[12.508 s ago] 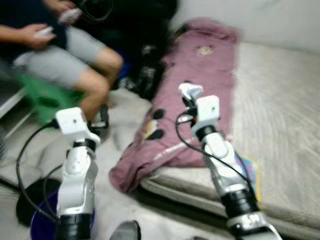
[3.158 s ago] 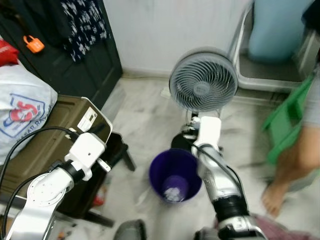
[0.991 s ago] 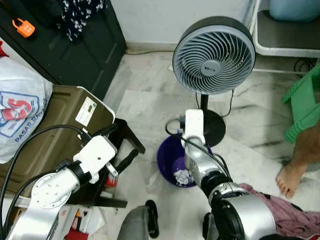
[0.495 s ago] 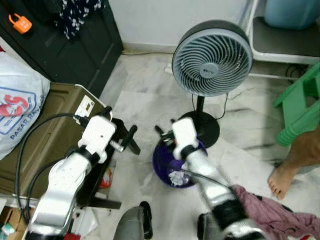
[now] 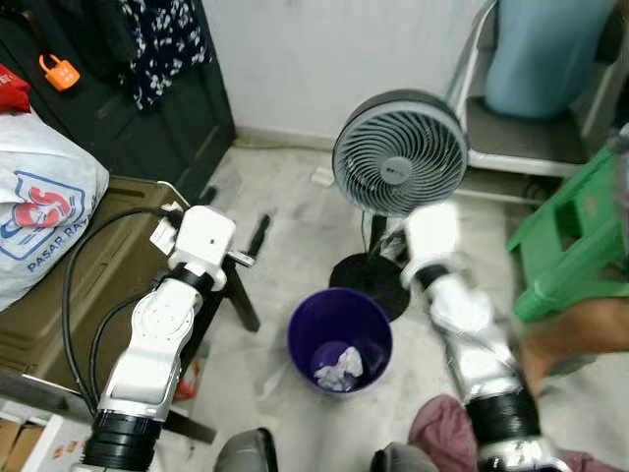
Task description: Clean up the room
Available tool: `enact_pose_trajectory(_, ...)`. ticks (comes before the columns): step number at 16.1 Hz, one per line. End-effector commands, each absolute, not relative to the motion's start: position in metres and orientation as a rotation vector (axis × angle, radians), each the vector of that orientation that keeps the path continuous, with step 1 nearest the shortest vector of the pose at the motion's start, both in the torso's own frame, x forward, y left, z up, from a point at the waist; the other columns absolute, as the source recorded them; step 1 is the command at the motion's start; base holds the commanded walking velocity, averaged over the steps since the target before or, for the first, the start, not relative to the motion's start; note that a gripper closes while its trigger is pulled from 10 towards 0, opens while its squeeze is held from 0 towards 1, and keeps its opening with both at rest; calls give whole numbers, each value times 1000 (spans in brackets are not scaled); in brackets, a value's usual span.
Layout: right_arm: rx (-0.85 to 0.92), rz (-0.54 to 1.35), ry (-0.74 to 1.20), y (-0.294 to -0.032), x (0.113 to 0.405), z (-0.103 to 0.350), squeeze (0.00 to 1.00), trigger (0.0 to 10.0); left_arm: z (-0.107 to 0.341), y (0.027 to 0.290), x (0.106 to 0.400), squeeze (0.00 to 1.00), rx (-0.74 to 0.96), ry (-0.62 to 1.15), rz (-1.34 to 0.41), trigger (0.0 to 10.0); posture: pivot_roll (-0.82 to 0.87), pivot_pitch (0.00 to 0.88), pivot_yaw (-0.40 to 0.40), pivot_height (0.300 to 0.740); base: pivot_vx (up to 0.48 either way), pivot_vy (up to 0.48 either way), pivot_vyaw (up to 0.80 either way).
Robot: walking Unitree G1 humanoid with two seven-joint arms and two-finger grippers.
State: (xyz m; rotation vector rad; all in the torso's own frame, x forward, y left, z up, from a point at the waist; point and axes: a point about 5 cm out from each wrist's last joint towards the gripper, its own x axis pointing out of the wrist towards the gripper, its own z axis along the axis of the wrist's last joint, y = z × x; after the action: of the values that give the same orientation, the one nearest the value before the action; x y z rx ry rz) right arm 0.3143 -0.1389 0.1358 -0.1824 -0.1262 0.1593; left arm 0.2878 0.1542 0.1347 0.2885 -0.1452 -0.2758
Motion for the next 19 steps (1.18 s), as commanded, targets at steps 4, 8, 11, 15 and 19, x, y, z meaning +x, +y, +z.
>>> enact_pose_trajectory(4,-91,89,-164,-141,315,148,0,10000,129,186,286,0,92,-123,-42,10000,-91,0,28,740,0,0,0)
enact_pose_trajectory(8,-85,60,-139,-142,316,144,0,10000,121,193,285,0,48,-105,9,10000,-107,0,19,740,0,0,103)
enact_pose_trajectory(11,-44,114,-173,-129,325,162,0,10000,125,197,292,0,9,-121,25,10000,-119,0,11,740,0,0,800)
enact_pose_trajectory(15,-20,155,-137,-119,322,154,0,10000,126,178,291,0,-24,-138,-7,10000,-106,0,-14,740,0,0,800)
enact_pose_trajectory(19,-10,172,-140,-118,326,157,0,10000,125,179,291,0,-16,-140,12,10000,-105,0,-25,740,0,0,800)
